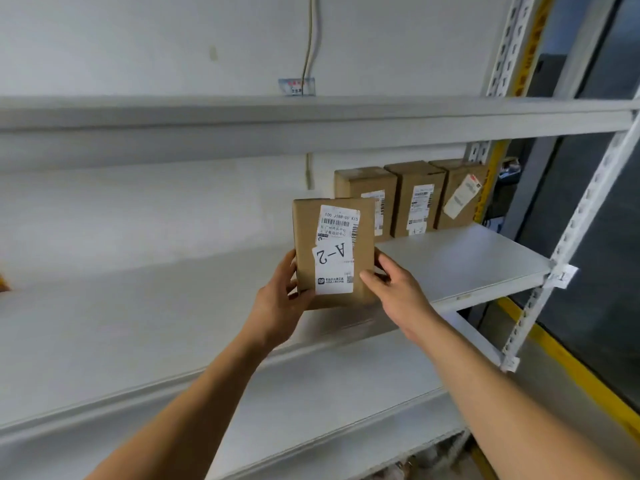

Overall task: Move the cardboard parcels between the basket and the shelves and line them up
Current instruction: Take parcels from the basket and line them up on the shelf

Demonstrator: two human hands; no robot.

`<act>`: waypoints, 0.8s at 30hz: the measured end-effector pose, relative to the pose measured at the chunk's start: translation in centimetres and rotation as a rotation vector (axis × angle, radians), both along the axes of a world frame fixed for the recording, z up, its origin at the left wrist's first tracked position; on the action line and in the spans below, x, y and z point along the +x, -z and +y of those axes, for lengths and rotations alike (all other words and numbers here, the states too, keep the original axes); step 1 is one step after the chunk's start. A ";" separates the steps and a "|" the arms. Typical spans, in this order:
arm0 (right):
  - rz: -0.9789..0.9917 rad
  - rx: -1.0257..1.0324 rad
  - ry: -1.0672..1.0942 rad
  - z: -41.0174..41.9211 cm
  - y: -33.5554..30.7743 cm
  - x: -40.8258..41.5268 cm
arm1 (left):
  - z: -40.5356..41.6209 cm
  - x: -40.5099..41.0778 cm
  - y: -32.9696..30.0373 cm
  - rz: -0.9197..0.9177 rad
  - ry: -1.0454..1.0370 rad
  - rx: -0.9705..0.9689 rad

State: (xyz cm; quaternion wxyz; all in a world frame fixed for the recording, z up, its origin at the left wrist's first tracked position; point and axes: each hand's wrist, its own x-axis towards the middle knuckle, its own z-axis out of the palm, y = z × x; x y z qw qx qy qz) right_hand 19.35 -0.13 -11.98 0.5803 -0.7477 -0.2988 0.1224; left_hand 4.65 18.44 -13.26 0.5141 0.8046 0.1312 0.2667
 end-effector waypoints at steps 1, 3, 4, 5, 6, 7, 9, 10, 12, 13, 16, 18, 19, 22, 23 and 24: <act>-0.014 -0.023 -0.018 1.2 0.2 0.9 | 0.8 0.5 0.1 0.002 -0.028 0.004; -0.037 -0.059 -0.055 3.7 0.6 3.1 | 2.3 1.7 0.2 0.013 -0.074 -0.008; -0.043 -0.065 -0.079 4.8 0.8 4.2 | 3.1 2.5 0.4 0.026 -0.099 -0.013; -0.049 -0.074 -0.095 5.9 1.1 5.3 | 3.7 3.3 0.5 0.034 -0.120 -0.015; -0.056 -0.089 -0.110 6.9 1.4 6.5 | 4.3 4.1 0.7 0.042 -0.143 -0.014; -0.069 -0.113 -0.115 7.8 1.7 7.6 | 4.8 5.0 1.0 0.053 -0.167 -0.007; -0.057 -0.115 -0.099 9.3 2.0 9.4 | 5.5 6.7 1.6 0.070 -0.210 0.009; -0.026 -0.104 -0.082 9.8 2.1 10.1 | 5.7 7.6 1.7 0.077 -0.231 0.016; 0.015 -0.102 -0.049 10.5 1.8 11.1 | 6.2 9.4 1.9 0.086 -0.270 0.023; 0.010 -0.106 -0.038 10.7 1.5 11.5 | 6.3 10.2 1.8 0.086 -0.275 0.020; -0.029 -0.120 -0.006 11.7 1.3 13.0 | 6.6 11.9 1.4 0.078 -0.285 0.029; -0.024 -0.121 0.013 12.3 1.2 13.5 | 6.9 12.8 1.0 0.087 -0.300 0.041; -0.027 -0.125 0.018 12.6 1.2 13.7 | 7.0 13.2 0.8 0.090 -0.315 0.049; -0.051 -0.124 0.036 14.0 1.6 14.4 | 8.1 14.3 0.8 0.089 -0.332 0.028; -0.049 -0.120 0.046 14.4 1.6 14.6 | 8.5 14.7 0.8 0.090 -0.335 0.012; -0.052 -0.114 0.057 14.8 1.7 14.8 | 8.9 15.0 1.0 0.096 -0.343 0.003</act>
